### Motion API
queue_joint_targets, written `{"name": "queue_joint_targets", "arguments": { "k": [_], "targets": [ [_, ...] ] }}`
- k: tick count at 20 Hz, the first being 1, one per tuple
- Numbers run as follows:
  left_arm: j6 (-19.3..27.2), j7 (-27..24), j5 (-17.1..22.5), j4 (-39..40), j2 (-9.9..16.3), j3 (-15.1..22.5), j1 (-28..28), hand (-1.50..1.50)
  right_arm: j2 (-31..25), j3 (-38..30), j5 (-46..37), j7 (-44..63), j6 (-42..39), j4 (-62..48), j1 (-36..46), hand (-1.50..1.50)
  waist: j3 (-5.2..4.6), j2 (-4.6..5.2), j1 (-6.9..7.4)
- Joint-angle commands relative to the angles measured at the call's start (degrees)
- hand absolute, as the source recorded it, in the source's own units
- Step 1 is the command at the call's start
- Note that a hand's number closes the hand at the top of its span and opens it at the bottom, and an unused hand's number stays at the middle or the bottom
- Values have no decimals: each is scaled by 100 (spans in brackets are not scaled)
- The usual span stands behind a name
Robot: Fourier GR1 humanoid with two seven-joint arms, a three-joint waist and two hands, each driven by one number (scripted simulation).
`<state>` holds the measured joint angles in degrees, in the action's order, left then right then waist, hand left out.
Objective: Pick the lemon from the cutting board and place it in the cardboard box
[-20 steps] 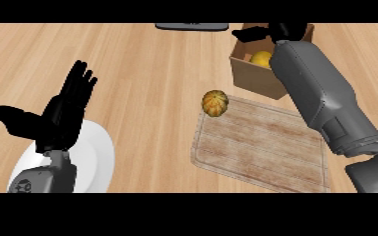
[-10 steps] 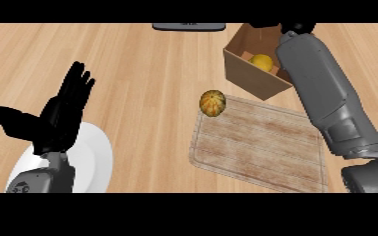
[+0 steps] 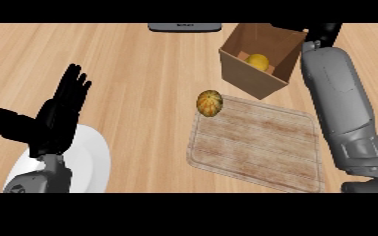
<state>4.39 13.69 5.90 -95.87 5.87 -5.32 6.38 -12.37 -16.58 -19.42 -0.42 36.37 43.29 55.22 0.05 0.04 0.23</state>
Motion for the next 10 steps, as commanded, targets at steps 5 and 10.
{"name": "queue_joint_targets", "arguments": {
  "k": [5, 10],
  "targets": [
    [11, 62, 4, -144, -123, 116, -77, 0, -197, -494, 890, -1151, -359, 519, -984, -150, -2, 4, 9],
    [31, -169, -80, -79, -156, 102, -219, 0, -392, -369, 1074, -1004, -725, 1512, -1886, -150, -5, -14, -32]
  ]
}}
